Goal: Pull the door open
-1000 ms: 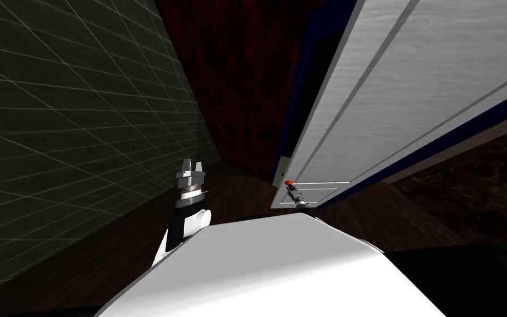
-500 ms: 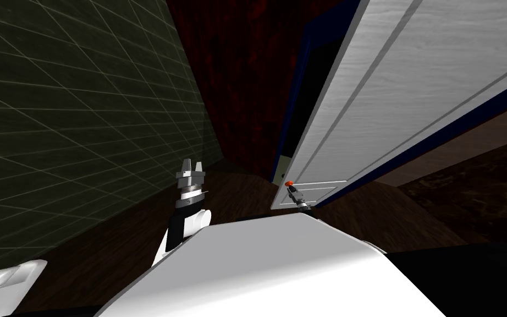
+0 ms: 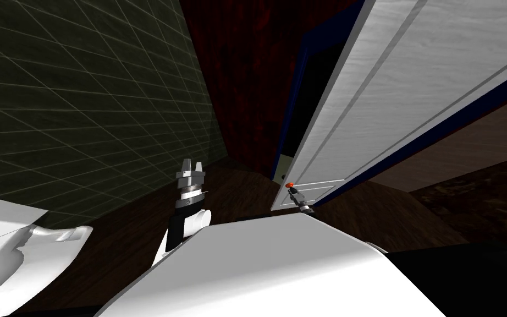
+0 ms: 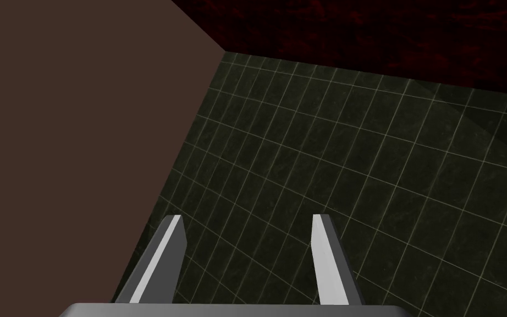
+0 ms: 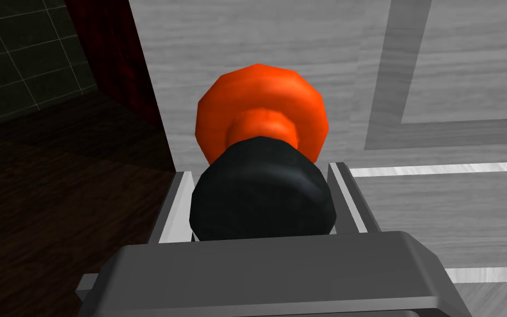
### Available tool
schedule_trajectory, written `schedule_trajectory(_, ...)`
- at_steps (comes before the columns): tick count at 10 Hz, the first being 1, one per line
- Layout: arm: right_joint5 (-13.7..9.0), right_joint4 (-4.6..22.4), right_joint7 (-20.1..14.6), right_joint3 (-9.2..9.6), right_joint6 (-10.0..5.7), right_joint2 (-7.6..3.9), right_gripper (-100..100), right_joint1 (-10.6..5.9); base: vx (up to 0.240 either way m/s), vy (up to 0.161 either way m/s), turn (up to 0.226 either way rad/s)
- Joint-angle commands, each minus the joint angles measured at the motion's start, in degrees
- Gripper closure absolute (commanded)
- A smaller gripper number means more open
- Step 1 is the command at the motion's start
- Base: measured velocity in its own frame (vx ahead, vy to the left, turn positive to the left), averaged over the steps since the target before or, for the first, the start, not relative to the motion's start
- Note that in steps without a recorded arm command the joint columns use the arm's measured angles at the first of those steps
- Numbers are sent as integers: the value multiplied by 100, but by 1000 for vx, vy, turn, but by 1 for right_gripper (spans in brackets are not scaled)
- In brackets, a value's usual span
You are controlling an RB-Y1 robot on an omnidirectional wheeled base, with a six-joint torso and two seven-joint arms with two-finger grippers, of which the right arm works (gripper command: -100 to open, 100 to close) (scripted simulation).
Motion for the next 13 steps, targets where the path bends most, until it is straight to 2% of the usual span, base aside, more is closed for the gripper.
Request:
schedule_trajectory(1, 34, -8, -85, 59, -130, -67, 100, 61, -187, -88, 123)
schedule_trajectory(2, 59, 13, -139, 101, -206, -105, 100, 84, -194, -88, 140)
schedule_trajectory(3, 51, 0, -94, 91, -129, -66, 100, 81, -90, -32, 36)
schedule_trajectory(10, 135, 315, -384, 318, -779, -256, 100, 260, -202, -65, 157)
schedule_trajectory(13, 157, 408, -468, 380, -971, -315, 100, 311, -178, -70, 122)
